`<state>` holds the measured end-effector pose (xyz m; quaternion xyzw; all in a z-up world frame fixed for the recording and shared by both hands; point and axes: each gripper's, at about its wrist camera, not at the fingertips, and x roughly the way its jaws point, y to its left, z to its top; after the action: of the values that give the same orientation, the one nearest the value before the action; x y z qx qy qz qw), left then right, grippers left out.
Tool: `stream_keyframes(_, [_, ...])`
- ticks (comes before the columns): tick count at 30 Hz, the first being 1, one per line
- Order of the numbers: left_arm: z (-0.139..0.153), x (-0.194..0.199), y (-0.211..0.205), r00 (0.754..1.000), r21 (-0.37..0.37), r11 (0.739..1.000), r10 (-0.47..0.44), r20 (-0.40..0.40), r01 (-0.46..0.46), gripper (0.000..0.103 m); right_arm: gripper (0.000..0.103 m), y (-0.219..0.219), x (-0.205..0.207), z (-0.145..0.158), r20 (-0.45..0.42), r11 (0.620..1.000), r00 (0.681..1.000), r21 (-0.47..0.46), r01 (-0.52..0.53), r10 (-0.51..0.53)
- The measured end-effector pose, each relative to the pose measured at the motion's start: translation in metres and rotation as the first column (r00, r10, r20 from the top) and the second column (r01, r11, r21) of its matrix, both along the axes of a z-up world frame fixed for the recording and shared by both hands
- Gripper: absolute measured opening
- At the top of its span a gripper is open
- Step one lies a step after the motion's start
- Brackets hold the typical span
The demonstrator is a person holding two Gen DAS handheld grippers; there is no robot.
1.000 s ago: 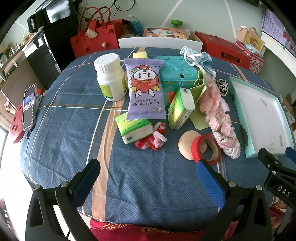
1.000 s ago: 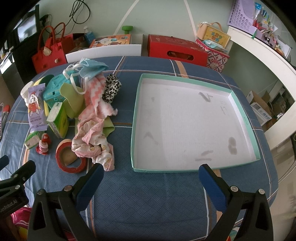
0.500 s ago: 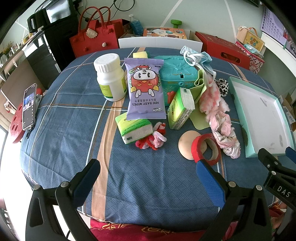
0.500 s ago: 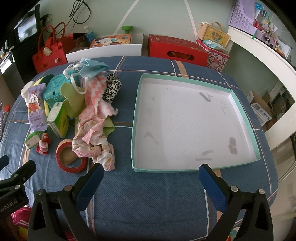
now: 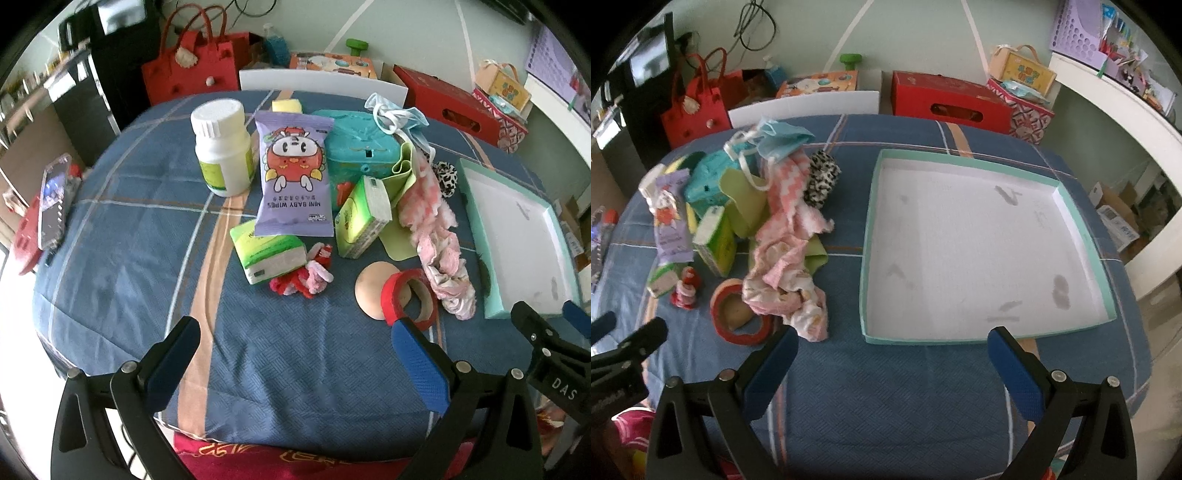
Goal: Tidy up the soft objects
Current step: 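Move the right tool to the pink floral cloth while the left tool approaches the green tissue pack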
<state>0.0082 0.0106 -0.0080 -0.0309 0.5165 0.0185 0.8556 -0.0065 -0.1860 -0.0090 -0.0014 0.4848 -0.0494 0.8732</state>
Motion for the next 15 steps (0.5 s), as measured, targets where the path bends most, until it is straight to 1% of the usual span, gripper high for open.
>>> stream_keyframes(2, [0.000,0.006,0.007,1.000,-0.039,0.999,0.003,-0.023,-0.003,0.103,0.103,-0.002,0.001,0.004,0.018,0.999,1.000,0.033,-0.014,0.014])
stream_keyframes(4, [0.006,0.012,0.012,1.000,-0.057,0.998,0.009,-0.022,-0.010,0.103,0.103,-0.002,0.005,0.010,0.038,0.998,0.999,0.064,-0.028,0.025])
stream_keyframes(6, [0.018,0.020,0.017,1.000,-0.074,0.997,0.018,-0.007,-0.018,0.103,0.103,-0.001,0.010,0.017,0.055,0.995,0.998,0.092,-0.038,0.033])
stream_keyframes(7, [0.032,0.027,0.020,1.000,-0.089,0.996,0.018,0.021,-0.016,0.103,0.103,0.000,0.014,0.021,0.066,0.993,0.997,0.108,-0.044,0.037])
stream_keyframes(10, [0.050,0.039,0.019,0.999,-0.096,0.995,0.000,0.049,0.005,0.103,0.103,0.006,0.028,0.037,0.108,0.989,0.993,0.133,-0.067,0.052])
stream_keyframes(12, [0.064,0.047,0.018,0.997,-0.098,0.995,-0.004,0.083,0.012,0.103,0.103,0.009,0.037,0.048,0.138,0.985,0.988,0.151,-0.084,0.063])
stream_keyframes(13, [0.066,0.047,0.020,0.996,-0.100,0.995,-0.003,0.093,0.012,0.103,0.103,0.009,0.040,0.052,0.152,0.983,0.986,0.161,-0.088,0.064])
stream_keyframes(15, [0.074,0.056,0.024,0.994,-0.135,0.991,0.009,0.112,0.006,0.103,0.103,0.009,0.048,0.060,0.181,0.978,0.982,0.184,-0.096,0.062])
